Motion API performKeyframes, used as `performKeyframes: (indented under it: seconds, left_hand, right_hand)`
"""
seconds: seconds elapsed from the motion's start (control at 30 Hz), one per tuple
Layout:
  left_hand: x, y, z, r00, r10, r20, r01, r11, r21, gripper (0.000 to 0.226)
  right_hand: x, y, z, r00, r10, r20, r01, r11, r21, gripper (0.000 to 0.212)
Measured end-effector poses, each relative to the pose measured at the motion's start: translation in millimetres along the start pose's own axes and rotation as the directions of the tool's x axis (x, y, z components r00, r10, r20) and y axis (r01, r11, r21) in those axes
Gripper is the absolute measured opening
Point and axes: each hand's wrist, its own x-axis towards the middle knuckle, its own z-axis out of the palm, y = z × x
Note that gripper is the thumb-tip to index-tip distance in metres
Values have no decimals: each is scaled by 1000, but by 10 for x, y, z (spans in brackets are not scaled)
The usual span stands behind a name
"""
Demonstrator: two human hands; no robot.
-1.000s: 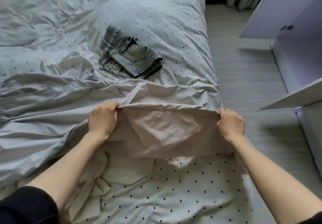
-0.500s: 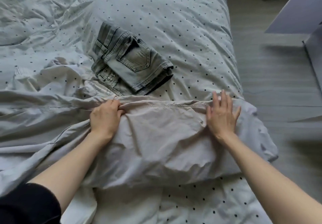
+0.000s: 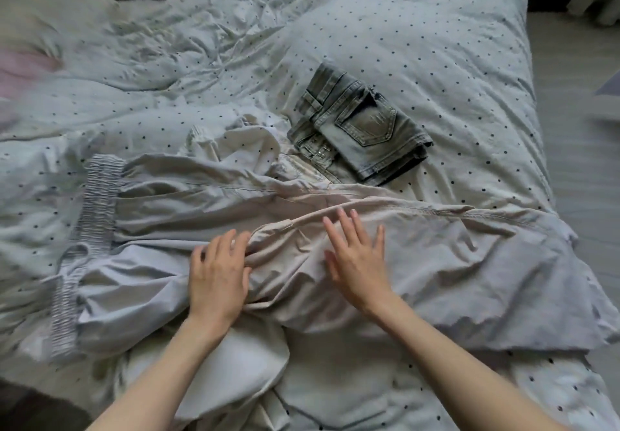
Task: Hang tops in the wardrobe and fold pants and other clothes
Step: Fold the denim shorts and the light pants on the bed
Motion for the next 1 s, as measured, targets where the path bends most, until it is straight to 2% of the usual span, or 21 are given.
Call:
performKeyframes:
  seconds: [0.1, 0.2, 0.33, 0.43, 0.53, 0.63, 0.73, 0.83, 0.9, 1.0]
  left_hand:
    - [-281, -330, -87, 997, -70, 33, 70, 998, 5, 61]
    - [-574, -724, -142, 995, -67, 78, 63, 997, 42, 60]
    - [-618, -1172, -256, 999, -38, 14, 38, 997, 63, 51]
    - [-459, -1614, -466, 999, -14, -50, 18, 997, 75, 34]
    - [-212, -1936, -673, 997, 5, -80, 2, 996, 90, 28]
    - [126, -2142, -867, 984, 41, -174, -20, 993, 120, 25]
    - [483, -2238, -967, 957, 62, -283, -22, 989, 143, 24]
    - [827, -2280, -869, 943, 44, -330, -8, 994, 110, 23]
    - [1076, -2286, -732, 942, 31, -335, -8, 997, 73, 16]
    - [1384, -2312, -491, 966, 45, -253, -45, 999, 7, 15]
  right_hand:
    - [208, -412, -55, 994, -107, -18, 104, 988, -116, 58]
    - [308, -915, -69, 978, -203, 47, 209, 955, -213, 64]
    - [351, -1312, -18, 955, -239, 177, 279, 926, -255, 40]
    - [445, -1557, -71, 980, -159, 118, 182, 957, -227, 28]
    - [543, -1650, -181, 996, -61, -59, 48, 981, -190, 23]
    - [671, -1725, -343, 982, 43, -185, -73, 985, -154, 23]
    - [826, -1756, -490, 959, 183, -217, -210, 972, -107, 24]
    - [964, -1830, -503, 914, 307, -265, -327, 944, -35, 32]
    - [1011, -1925, -404, 887, 332, -320, -339, 940, 35, 40]
    - [938, -2211, -95, 923, 159, -349, -167, 986, 8, 50]
